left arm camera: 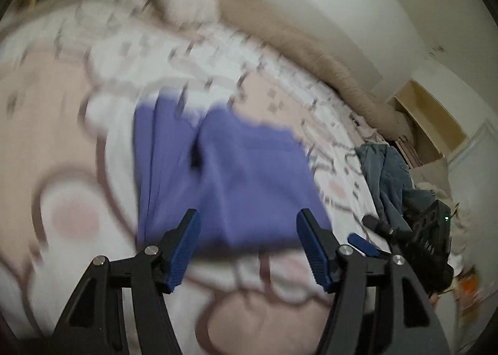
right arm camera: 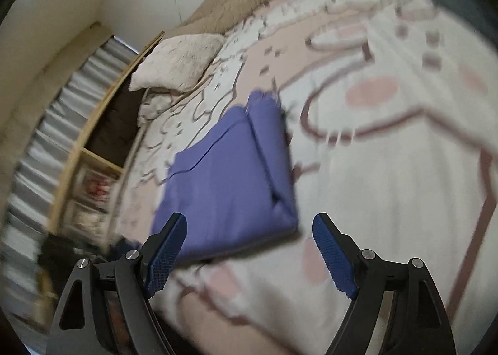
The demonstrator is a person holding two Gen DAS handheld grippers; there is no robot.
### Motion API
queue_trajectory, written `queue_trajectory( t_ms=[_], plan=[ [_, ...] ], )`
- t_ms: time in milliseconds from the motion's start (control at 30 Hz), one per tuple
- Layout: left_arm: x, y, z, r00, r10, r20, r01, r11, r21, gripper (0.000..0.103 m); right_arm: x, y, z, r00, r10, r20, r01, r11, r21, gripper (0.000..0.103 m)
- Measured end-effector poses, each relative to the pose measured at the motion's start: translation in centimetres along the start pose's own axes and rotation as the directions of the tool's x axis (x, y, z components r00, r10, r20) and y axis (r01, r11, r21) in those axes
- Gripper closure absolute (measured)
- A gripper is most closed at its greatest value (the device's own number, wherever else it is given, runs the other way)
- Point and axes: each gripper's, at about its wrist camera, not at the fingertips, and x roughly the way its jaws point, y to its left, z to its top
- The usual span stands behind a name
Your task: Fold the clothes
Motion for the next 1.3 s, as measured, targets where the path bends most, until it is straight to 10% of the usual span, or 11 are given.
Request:
queue_trajectory(
  t_ms=[267, 400, 467, 600, 767, 933, 1100, 1300],
  plan=[
    [1.9, 2.0, -2.3, 0.996, 0.038, -0.077, -0.050, 0.986, -0.160, 0.039, 0.4, -1.0, -2.0, 0.998, 0.041, -0.050, -0.034, 0.991, 0.128, 0.020],
    [0.6, -1.4, -1.2, 0.982, 0.187, 0.035, -0.189, 0.980, 0.068, 0.041, -1.2, 1.7, -1.7, 0.994, -0.085, 0.074, 0.089, 0.995, -0.055, 0.020],
    [0.0, -4.1, -1.4, 0.953, 0.273, 0.130, -0.299, 0.910, 0.288, 0.041, -2.4, 3.5, -2.0, 0.974, -0.145, 0.172, 0.177, 0.967, -0.186, 0.020],
    [0.4, -7.3, -3.6, 0.909, 0.345, 0.236, -0.413, 0.658, 0.629, 0.041, -2.3, 4.7, -2.5, 0.959, -0.190, 0.211, 0.247, 0.925, -0.290, 0.020],
    [0.8, -11.4, -6.4, 0.848, 0.356, 0.392, -0.471, 0.169, 0.866, 0.041, -1.9, 3.3, -2.2, 0.968, -0.194, 0.159, 0.229, 0.944, -0.239, 0.020],
    [3.2, -9.3, -9.8, 0.766, 0.328, 0.552, -0.480, -0.278, 0.832, 0.040, -2.6, 2.4, -1.7, 0.970, -0.178, 0.163, 0.207, 0.961, -0.182, 0.020],
    [5.2, -4.9, -11.1, 0.758, 0.349, 0.551, -0.345, -0.502, 0.793, 0.038, -2.9, 2.0, -1.5, 0.973, -0.167, 0.158, 0.193, 0.967, -0.166, 0.020],
    [7.2, -0.7, -10.8, 0.718, 0.289, 0.633, -0.356, -0.629, 0.691, 0.039, -2.9, 2.0, -1.2, 0.971, -0.177, 0.163, 0.204, 0.964, -0.169, 0.020]
  ],
)
